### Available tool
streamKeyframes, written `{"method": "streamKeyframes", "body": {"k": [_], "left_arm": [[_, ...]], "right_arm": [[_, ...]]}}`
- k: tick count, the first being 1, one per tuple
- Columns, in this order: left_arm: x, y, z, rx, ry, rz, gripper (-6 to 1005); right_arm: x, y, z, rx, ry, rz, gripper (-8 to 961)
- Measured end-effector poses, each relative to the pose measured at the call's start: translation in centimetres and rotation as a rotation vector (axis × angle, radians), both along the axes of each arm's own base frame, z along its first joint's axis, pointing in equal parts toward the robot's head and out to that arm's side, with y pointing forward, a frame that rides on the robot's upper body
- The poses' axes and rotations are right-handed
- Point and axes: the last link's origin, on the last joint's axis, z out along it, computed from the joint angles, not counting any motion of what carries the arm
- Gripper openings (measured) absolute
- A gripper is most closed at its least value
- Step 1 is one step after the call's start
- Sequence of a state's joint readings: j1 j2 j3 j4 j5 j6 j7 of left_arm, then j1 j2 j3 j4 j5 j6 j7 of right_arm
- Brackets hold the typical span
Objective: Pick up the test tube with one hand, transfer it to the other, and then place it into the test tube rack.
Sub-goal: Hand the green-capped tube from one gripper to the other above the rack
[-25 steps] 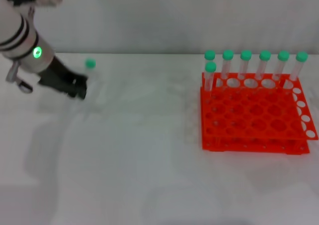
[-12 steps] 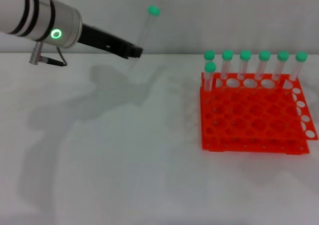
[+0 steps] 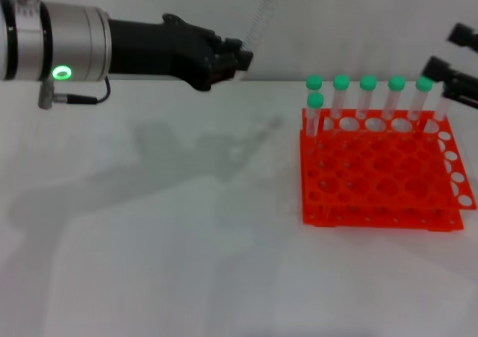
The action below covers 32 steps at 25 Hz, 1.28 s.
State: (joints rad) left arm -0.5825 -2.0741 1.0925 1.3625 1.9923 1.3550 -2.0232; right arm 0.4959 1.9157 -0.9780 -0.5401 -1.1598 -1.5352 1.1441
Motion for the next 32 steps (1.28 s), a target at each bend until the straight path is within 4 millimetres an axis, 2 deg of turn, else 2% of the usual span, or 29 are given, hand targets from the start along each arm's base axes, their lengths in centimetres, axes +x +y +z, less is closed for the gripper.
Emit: {"method": "streamKeyframes", "body": {"k": [3, 8, 24, 32], "left_arm": [[0.1, -1.2, -0.9, -0.041, 0.018, -0.058, 176], [0.8, -2.3, -2.7, -0.098, 0.062, -0.118, 175], [1.2, -2.2, -3.0, -0.103, 0.077, -0.142, 173], [1.6, -2.5, -4.1, -0.121, 0.094, -0.164, 172]], "right_arm": [[-1.4, 0.5, -0.9, -0.082, -0.018, 0.033, 868], [-2.5, 0.8, -2.1, -0.141, -0.037, 0.057, 868], [-4.4, 0.5, -4.3, -0.202, -0.037, 0.115, 868], [-5.2, 0.8, -5.0, -0.213, -0.044, 0.132, 868]]}}
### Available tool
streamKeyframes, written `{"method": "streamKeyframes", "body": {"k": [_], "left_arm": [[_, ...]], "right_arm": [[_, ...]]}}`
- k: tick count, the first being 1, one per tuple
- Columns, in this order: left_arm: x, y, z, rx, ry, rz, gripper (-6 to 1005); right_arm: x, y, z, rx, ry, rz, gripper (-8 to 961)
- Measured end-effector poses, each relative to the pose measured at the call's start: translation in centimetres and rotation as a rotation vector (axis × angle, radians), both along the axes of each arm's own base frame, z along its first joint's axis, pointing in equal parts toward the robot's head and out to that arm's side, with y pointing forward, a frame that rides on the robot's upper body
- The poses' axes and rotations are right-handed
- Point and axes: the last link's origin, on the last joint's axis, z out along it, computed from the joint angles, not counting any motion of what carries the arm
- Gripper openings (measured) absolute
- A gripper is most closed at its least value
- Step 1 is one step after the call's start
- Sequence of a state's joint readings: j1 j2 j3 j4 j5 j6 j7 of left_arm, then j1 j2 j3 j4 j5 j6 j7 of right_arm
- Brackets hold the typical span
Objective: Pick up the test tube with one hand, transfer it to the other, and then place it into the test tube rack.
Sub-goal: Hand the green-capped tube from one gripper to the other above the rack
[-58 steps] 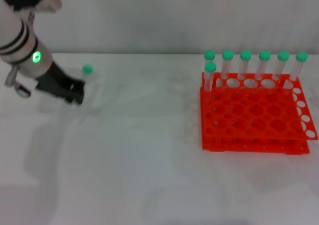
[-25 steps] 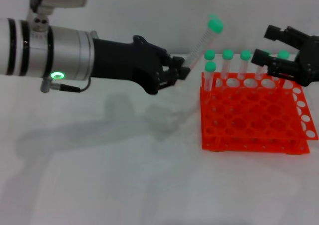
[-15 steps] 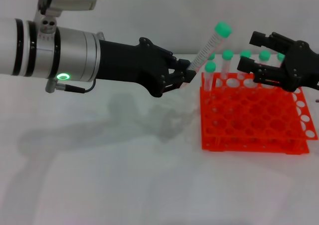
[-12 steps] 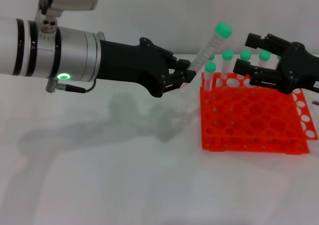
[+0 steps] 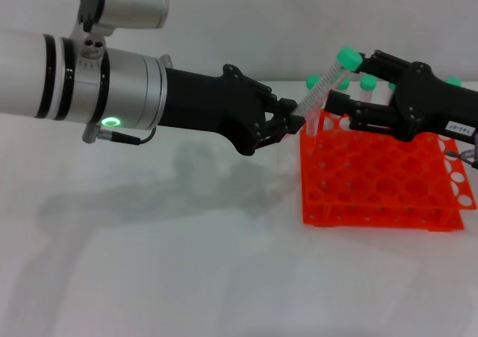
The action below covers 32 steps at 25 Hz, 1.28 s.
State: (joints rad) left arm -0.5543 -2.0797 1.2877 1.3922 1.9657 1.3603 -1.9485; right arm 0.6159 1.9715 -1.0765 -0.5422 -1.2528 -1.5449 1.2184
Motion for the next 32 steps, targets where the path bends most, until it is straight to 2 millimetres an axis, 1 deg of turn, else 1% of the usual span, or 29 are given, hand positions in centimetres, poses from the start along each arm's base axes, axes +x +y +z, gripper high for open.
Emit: {"method": "streamKeyframes", "body": {"k": [10, 15, 21, 32], "left_arm": [[-0.2, 0.2, -0.1, 0.004, 0.014, 0.005, 171], [-0.3, 0.3, -0.2, 0.013, 0.016, 0.01, 171], [-0.3, 0.4, -0.2, 0.013, 0.022, 0.007, 170], [-0.2, 0.3, -0.4, 0.008, 0.029, 0.002, 169]], "right_arm": [[-0.6, -0.1, -0.7, -0.011, -0.011, 0.024, 868], [-0.8, -0.2, -1.0, -0.007, -0.009, 0.029, 663], [-1.1, 0.2, -1.7, -0.001, -0.027, 0.022, 538], [-1.3, 0.4, -1.9, 0.016, -0.044, 0.028, 497]]}}
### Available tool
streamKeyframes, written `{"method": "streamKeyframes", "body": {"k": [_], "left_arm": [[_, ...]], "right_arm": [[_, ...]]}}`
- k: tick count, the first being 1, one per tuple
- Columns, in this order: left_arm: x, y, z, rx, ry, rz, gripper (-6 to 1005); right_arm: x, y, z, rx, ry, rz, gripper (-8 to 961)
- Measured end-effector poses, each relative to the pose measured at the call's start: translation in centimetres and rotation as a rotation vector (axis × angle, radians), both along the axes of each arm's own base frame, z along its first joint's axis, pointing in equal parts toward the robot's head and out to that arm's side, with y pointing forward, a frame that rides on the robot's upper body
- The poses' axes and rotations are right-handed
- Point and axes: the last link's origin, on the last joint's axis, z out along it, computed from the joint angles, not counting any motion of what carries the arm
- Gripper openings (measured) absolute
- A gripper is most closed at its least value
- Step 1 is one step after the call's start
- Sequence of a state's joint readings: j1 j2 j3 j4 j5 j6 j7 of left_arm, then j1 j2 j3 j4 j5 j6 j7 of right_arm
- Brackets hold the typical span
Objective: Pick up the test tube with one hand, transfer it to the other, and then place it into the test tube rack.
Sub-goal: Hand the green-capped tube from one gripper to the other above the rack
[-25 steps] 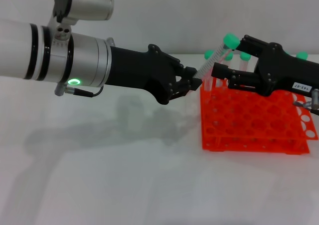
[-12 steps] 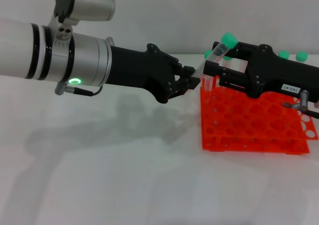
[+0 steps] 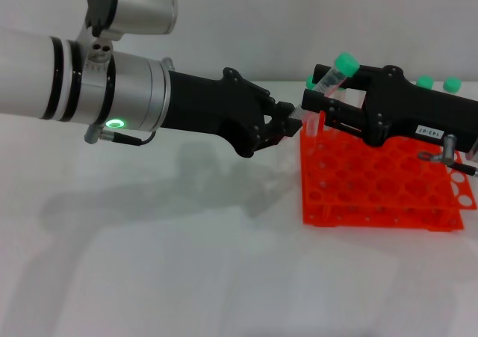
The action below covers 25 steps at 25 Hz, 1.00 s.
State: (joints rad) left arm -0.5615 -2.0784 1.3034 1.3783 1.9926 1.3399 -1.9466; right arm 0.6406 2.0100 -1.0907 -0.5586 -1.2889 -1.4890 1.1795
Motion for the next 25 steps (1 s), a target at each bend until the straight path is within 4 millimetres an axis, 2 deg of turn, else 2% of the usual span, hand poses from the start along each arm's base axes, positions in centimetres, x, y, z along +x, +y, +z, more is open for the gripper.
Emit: {"method": "streamKeyframes", "body": {"k": [5, 8, 14, 18, 23, 25], "left_arm": [[-0.2, 0.18, -0.15, 0.003, 0.009, 0.007, 168], [-0.17, 0.25, -0.24, 0.001, 0.011, 0.007, 168], [-0.24, 0.41, -0.23, 0.006, 0.022, 0.006, 167], [-0.33, 0.55, -0.18, 0.017, 0.024, 0.009, 167], [-0.59, 0.5, -0.22, 0.019, 0.026, 0.016, 289], [-0.67, 0.52, -0.17, 0.023, 0.025, 0.019, 443]], "right_arm": [[-0.06, -0.02, -0.07, 0.007, -0.002, 0.008, 479], [-0.13, -0.1, -0.21, 0.009, -0.006, 0.018, 255], [-0.22, -0.04, -0.3, 0.016, -0.008, 0.022, 195], [-0.18, 0.09, -0.32, 0.021, -0.011, 0.015, 201], [-0.09, 0.24, -0.28, 0.027, -0.012, 0.006, 208], [-0.05, 0.29, -0.26, 0.03, -0.013, 0.002, 211]]}}
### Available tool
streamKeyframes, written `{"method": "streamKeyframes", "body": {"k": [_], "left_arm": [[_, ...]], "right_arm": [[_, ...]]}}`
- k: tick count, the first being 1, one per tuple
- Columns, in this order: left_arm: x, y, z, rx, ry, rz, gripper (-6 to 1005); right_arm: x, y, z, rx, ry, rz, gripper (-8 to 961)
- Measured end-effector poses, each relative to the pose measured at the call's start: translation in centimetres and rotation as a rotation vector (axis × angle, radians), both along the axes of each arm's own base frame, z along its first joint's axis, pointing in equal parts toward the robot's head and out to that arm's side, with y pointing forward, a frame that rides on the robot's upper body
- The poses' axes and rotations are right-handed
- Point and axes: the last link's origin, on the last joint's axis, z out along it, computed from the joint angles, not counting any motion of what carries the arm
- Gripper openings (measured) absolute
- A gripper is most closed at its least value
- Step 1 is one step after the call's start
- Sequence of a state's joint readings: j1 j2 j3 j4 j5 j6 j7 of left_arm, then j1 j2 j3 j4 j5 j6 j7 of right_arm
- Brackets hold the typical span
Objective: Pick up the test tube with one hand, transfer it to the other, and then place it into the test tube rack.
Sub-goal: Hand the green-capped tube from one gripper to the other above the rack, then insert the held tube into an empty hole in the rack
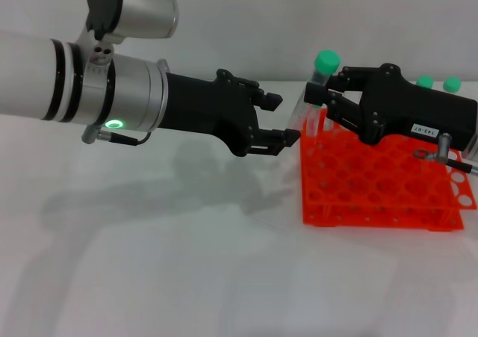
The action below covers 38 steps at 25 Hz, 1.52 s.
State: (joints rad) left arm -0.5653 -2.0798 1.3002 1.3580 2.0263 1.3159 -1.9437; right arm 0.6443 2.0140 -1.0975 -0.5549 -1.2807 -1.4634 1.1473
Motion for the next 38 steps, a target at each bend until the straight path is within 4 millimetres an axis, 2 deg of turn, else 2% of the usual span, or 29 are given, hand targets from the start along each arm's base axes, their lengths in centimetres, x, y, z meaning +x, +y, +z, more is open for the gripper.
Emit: {"method": "streamKeyframes", "body": {"k": [1, 5, 10, 17, 21, 27, 38], "left_arm": [[-0.1, 0.0, 0.0, 0.002, -0.001, 0.004, 520], [-1.5, 0.2, 0.7, 0.051, -0.017, 0.049, 597], [-5.1, -0.1, 3.1, 0.165, -0.131, 0.163, 693], [-10.2, -2.6, 5.0, 0.309, -0.339, 0.214, 892], [-12.8, -4.1, 4.3, 0.358, -0.419, 0.208, 893], [-16.1, -6.0, 4.0, 0.457, -0.495, 0.232, 892], [-18.6, -8.1, 2.8, 0.576, -0.615, 0.198, 892]], "right_arm": [[0.0, 0.0, 0.0, 0.001, 0.0, -0.001, 212], [0.3, 0.3, 0.1, 0.022, -0.007, -0.023, 218], [0.9, 1.1, 0.2, 0.063, -0.032, -0.068, 225], [2.7, 1.9, 0.0, 0.131, -0.088, -0.16, 236], [4.4, 1.9, 0.1, 0.165, -0.118, -0.219, 241], [4.8, 2.1, -0.2, 0.175, -0.136, -0.245, 250], [4.5, 3.0, -1.4, 0.17, -0.162, -0.275, 266]]}}
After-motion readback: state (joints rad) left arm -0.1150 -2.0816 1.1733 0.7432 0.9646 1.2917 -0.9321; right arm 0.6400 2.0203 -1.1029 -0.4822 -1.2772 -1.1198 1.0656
